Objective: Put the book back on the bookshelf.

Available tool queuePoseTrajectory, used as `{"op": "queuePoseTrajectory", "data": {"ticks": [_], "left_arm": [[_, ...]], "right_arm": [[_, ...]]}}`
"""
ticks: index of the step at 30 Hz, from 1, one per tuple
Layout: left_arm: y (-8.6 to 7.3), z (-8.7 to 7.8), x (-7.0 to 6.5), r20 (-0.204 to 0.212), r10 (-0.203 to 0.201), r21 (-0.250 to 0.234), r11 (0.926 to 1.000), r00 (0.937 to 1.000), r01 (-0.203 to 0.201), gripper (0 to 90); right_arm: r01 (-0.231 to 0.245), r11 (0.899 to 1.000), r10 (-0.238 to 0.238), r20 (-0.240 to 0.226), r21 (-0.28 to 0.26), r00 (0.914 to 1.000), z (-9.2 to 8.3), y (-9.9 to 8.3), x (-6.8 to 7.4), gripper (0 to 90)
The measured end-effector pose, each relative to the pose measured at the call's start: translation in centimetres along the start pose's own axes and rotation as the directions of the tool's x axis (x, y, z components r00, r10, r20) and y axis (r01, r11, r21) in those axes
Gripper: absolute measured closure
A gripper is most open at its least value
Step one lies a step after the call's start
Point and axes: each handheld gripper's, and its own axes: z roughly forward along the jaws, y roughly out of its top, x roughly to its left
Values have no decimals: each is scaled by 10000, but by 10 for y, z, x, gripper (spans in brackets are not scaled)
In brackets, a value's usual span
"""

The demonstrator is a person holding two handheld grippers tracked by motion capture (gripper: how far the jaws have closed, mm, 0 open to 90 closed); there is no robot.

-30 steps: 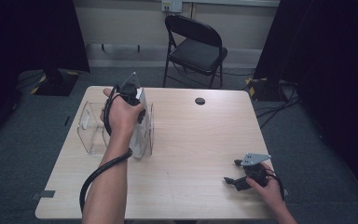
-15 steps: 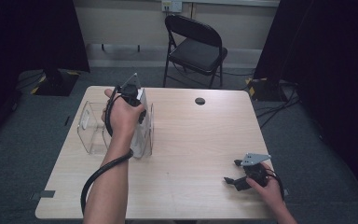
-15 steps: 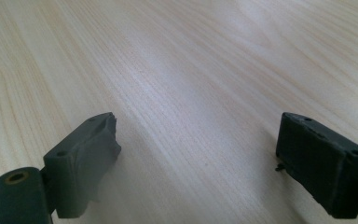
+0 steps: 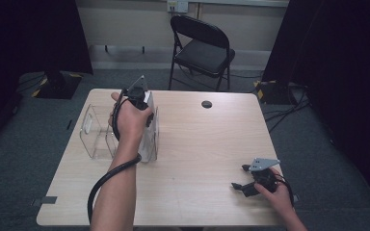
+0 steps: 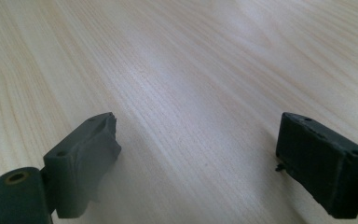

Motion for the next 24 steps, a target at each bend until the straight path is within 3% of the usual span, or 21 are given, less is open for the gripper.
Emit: {"op": "queuePoseTrajectory", "data": {"ticks": [11, 20, 24], "left_arm": [[0, 1, 0, -36, -28, -100, 9999, 10000, 28, 525], [1, 2, -5, -151, 269, -220, 9994, 9995, -272, 516], [0, 1, -4, -93, 132, -292, 9995, 9999, -134, 509]], "right_arm": [[36, 10000, -36, 48, 48, 10000, 0, 0, 0, 116], [36, 10000, -36, 50, 47, 10000, 0, 0, 0, 116], [36, 10000, -37, 54, 41, 10000, 0, 0, 0, 116]]}}
